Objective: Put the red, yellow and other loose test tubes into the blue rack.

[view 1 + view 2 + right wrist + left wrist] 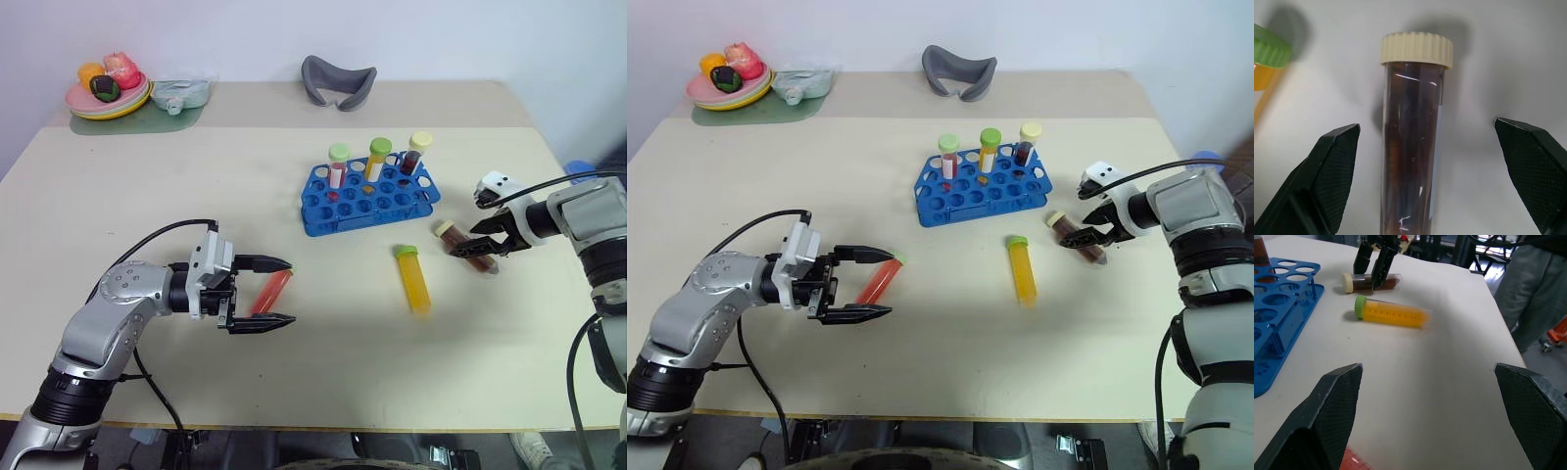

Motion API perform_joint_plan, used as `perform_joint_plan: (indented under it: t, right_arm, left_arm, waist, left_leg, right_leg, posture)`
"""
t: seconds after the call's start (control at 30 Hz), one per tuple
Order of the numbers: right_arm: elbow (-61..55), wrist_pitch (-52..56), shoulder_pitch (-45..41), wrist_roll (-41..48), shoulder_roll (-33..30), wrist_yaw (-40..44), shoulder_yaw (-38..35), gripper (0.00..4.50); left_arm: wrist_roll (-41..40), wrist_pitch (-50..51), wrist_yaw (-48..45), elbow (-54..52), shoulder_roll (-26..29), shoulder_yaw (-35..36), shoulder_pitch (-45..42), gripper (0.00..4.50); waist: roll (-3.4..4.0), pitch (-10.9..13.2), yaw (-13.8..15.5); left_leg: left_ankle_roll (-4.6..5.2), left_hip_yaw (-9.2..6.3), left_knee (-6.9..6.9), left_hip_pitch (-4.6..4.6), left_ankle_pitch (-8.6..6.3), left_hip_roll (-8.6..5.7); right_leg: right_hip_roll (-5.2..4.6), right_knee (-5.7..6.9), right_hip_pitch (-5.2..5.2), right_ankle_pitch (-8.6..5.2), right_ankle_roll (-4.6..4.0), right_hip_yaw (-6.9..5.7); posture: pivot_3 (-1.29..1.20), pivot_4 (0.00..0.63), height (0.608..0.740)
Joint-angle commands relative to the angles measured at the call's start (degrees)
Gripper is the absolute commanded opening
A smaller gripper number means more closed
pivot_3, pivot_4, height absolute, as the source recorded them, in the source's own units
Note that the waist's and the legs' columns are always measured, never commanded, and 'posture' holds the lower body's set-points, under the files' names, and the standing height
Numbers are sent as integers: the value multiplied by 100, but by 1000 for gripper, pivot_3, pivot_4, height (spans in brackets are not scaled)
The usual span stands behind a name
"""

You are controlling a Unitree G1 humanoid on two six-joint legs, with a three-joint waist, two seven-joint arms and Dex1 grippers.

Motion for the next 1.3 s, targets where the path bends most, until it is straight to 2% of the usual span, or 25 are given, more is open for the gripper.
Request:
perform_joint_plan:
  t: [0.03, 0.1, 0.2, 0.33, 0.4, 0.53, 0.63, 0.77, 0.87, 1.0, 1.13, 1.3]
  right_arm:
    - [174, 174, 29, -304, 68, -287, 140, 4500]
    - [164, 206, 80, -369, 120, -392, 156, 4500]
    - [138, 229, 136, -401, 172, -441, 163, 3642]
    - [79, 287, 185, -412, 256, -539, 111, 1558]
    - [-28, 332, 245, -383, 274, -533, 78, 798]
    - [-460, 430, 441, -228, 230, -477, -105, 798]
    - [-1095, 644, 613, 154, 221, -464, -598, 798]
    - [-2118, 967, 833, 992, 491, -666, -1678, 798]
    - [-2506, 729, 824, 1766, 1138, -1168, -2797, 798]
    - [-2466, -153, 738, 2522, 2088, -1994, -3921, 798]
    - [-2160, -1574, 776, 2900, 2949, -2560, -4439, 798]
    - [-1601, -3455, 987, 2576, 3577, -3083, -4282, 798]
  left_arm:
    - [2, -57, 13, -131, -11, 4, 17, 4407]
    - [3, -56, 21, -130, -12, 7, 19, 4407]
    - [9, -70, 18, -119, -4, 11, 26, 4470]
    - [22, -92, 13, -96, 1, 18, 17, 4470]
    - [22, -96, 12, -91, -4, 17, 8, 4470]
    - [27, -106, 8, -77, -10, 20, -3, 4470]
    - [33, -115, 22, -75, -17, 33, 7, 4470]
    - [58, -146, 67, -97, -31, 53, 56, 4470]
    - [69, -162, 104, -101, -34, 80, 73, 4470]
    - [86, -178, 184, -88, -37, 143, 85, 4470]
    - [80, -168, 398, -105, -142, 168, 55, 4470]
    - [26, -87, 669, -194, -300, 180, 57, 4470]
  waist:
    - [-5, -3, 1]
    - [-11, -7, -1]
    - [-19, -11, 2]
    - [-19, -11, 3]
    - [-19, -11, -1]
    - [-19, -12, -2]
    - [-19, -11, -1]
    - [-14, -8, -65]
    - [-3, -2, -126]
    - [-2, -1, -125]
    - [-2, -1, -133]
    - [0, 0, -143]
  left_leg:
    - [0, 0, 1, 1, 0, 0]
    - [0, -1, 5, 3, 0, 0]
    - [0, 0, 10, 9, 0, 0]
    - [0, -1, 6, 9, 0, 0]
    - [0, -2, 2, 9, 0, 1]
    - [0, -2, 2, 9, 0, 1]
    - [0, -3, 2, 9, 0, 1]
    - [1, -3, 1, 8, 0, 2]
    - [0, -3, 2, 8, 0, 1]
    - [0, -3, 5, 5, 0, 0]
    - [0, -3, 1, 4, 0, 1]
    - [-1, -2, 2, 4, 1, 1]
  right_leg:
    - [0, 0, 1, 0, 0, 0]
    - [0, 0, 6, 0, 0, -1]
    - [0, 0, 14, 1, 0, -1]
    - [0, -2, 14, 1, 1, -2]
    - [1, -2, 12, 1, 1, -3]
    - [1, -1, 12, 1, 1, -3]
    - [1, -1, 12, 1, 1, -4]
    - [3, 5, 7, 1, 1, -1]
    - [3, 18, 2, 2, 1, 0]
    - [2, 19, 2, 2, 1, 0]
    - [2, 16, 2, 2, 1, -1]
    - [2, 22, -4, 2, 1, 0]
  posture:
    - [0, 150, 740]
    - [0, 150, 740]
    - [0, 150, 740]
    - [0, 150, 740]
    - [0, 150, 740]
    - [0, 150, 740]
    - [0, 150, 740]
    - [0, 150, 740]
    - [0, 150, 740]
    - [0, 150, 740]
    - [0, 150, 740]
    - [0, 150, 740]
